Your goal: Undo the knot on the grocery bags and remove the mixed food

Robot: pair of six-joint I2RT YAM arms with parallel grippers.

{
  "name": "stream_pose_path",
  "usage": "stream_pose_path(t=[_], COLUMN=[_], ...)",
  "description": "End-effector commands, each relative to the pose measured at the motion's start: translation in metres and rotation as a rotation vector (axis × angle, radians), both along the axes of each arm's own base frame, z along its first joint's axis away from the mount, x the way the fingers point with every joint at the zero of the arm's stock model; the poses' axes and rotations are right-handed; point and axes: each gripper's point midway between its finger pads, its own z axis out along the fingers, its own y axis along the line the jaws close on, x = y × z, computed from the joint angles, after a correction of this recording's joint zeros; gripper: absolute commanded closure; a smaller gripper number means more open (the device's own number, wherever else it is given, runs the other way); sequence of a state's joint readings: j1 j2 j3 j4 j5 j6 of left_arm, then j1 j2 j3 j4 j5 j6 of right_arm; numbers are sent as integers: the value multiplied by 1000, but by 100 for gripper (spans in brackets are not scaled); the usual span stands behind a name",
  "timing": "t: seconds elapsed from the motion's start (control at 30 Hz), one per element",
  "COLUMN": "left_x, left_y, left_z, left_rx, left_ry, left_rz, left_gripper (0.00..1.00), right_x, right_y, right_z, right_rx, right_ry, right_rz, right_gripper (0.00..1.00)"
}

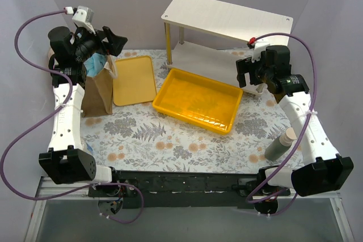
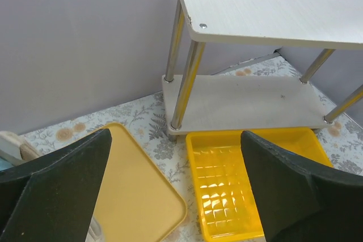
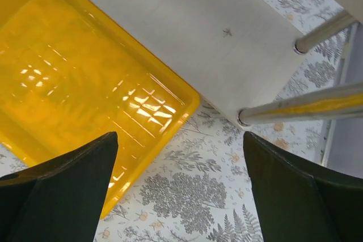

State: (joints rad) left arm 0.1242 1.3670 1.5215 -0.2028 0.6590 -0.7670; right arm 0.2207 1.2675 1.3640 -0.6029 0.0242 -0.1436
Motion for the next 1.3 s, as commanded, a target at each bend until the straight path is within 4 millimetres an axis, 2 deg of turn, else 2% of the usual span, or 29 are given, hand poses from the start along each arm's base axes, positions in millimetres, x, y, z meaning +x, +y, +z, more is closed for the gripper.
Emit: stream_pose_path(t=[0.0,0.07,0.1,0.17,0.2,0.3,0.37,0.4,0.43,0.5,0.53,0.57,0.6,0.63,0.7,0.73,0.77,0.9,0.93,0.97,1.03,1.07,1.27], left_x=[7,18,17,25,23,21,18,7,7,-1,-5,-7,-7,-3,-2,7,8,27,37,45,56,65,88], left_y=[-10,-9,-8,-7,-2,14,43,55,75,100,117,125,132,142,158,166,168,180,177,181,171,175,191], left_z=[28,24,47,44,65,68,75,85,81,84,82,79,72,54,43,10,10,-50,-54,-66,-87,-109,-160], left_rx=[-15,9,31,51,103,201,252,278,329,381,421,440,455,470,473,472,443,440,439,469,491,502,546], left_ry=[-22,5,-46,-7,-67,-64,-71,-95,-85,-76,-45,-22,9,82,147,264,283,463,443,453,480,528,599], left_rz=[-57,-68,-65,-61,-41,39,191,258,356,476,561,594,621,638,688,678,680,655,625,611,509,494,471], left_gripper=[2,2,2,2,2,2,2,2,2,2,2,2,2,2,4,6,7,7,7,6,4,3,2], right_x=[1,3,0,5,3,6,8,8,8,6,4,4,-2,-5,-12,-13,-17,-22,-23,-25,-28,-30,-35], right_y=[47,62,72,81,89,108,119,124,127,136,138,141,146,148,153,154,156,158,157,156,155,154,147], right_z=[29,39,43,52,56,79,86,98,101,104,102,96,93,85,79,74,71,64,63,57,55,49,35], right_rx=[146,194,228,260,282,294,274,274,276,299,315,335,359,381,432,444,454,464,462,462,457,455,432], right_ry=[-109,-152,-159,-194,-199,-244,-265,-294,-300,-289,-272,-238,-210,-174,-133,-124,-108,-88,-89,-73,-69,-56,-48], right_rz=[235,302,357,400,446,518,564,583,595,631,639,643,676,682,696,696,704,706,703,700,700,696,669], right_gripper=[1,1,1,1,1,1,1,2,1,2,2,2,1,2,2,1,1,2,1,1,1,1,1])
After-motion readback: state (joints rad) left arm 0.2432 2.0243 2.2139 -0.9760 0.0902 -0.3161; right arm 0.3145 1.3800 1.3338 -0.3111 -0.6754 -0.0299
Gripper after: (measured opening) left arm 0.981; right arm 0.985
